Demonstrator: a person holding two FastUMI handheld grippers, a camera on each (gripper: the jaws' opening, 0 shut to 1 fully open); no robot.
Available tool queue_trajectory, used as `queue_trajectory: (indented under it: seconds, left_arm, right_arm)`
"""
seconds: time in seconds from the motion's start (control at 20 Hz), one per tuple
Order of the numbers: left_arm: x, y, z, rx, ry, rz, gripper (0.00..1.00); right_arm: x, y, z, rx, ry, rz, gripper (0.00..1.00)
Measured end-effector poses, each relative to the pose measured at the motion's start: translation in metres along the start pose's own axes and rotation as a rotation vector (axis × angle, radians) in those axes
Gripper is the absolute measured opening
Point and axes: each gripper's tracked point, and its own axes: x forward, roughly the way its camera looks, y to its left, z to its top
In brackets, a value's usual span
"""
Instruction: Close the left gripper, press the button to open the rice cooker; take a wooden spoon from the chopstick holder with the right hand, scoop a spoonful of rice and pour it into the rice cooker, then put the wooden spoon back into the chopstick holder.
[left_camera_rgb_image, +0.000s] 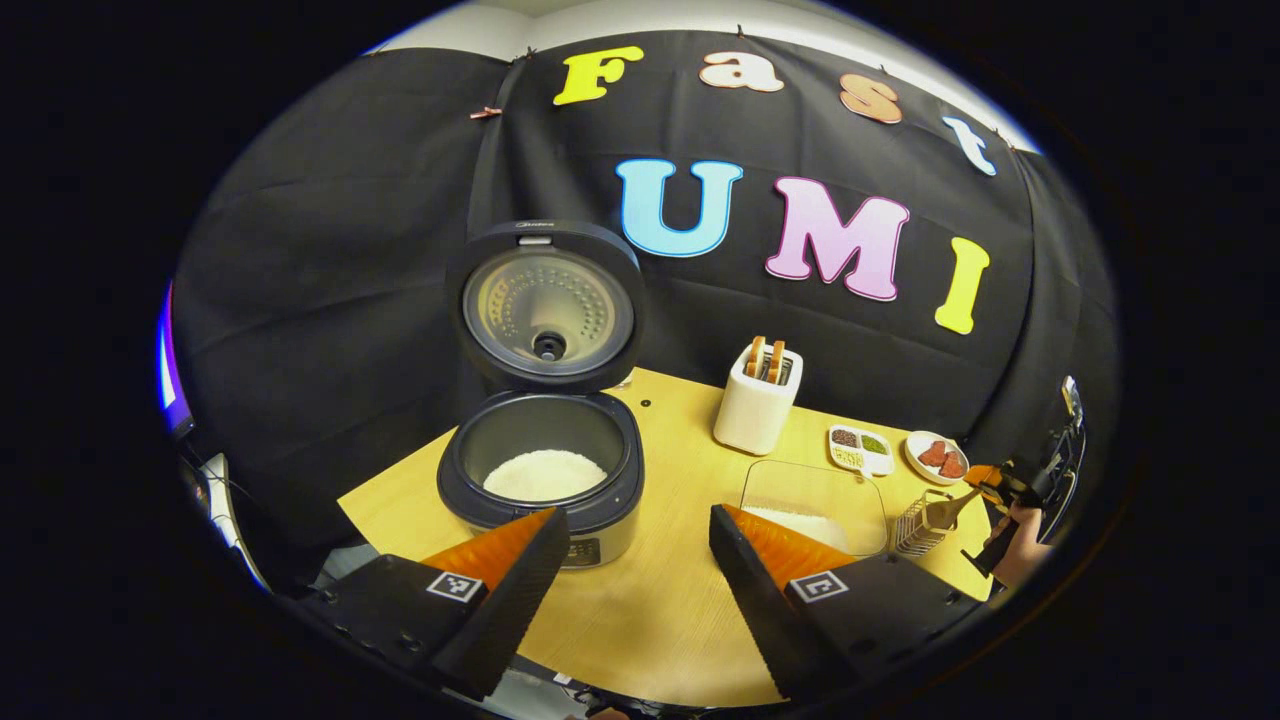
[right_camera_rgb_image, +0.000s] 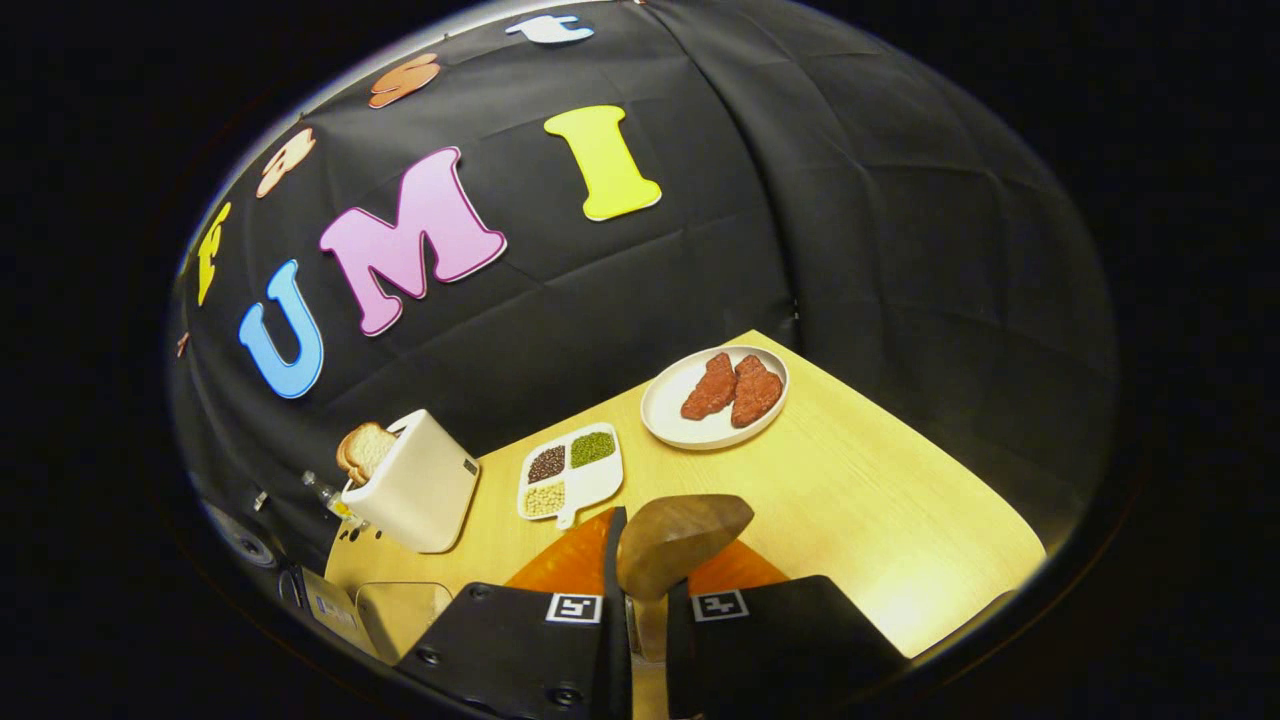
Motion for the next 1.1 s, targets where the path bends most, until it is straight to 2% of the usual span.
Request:
queue_trajectory:
  seconds: [0.3,0.55,0.9,1.1]
  left_arm:
    - [0.004,0.017,0.005,-0.01,-0.034,-0.056,0.96]
    - [0.01,0.052,-0.005,-0.026,-0.033,-0.066,0.95]
    - [0.021,0.073,-0.013,0.043,-0.014,-0.146,0.95]
    - [0.03,0.082,-0.018,0.057,0.004,-0.178,0.95]
  right_arm:
    - [-0.04,0.029,0.057,0.014,-0.13,0.013,0.18]
    - [-0.067,0.091,0.074,0.013,-0.172,0.09,0.18]
    - [-0.073,0.182,0.021,-0.058,-0.101,0.211,0.18]
    - [-0.06,0.209,-0.023,-0.147,-0.054,0.243,0.18]
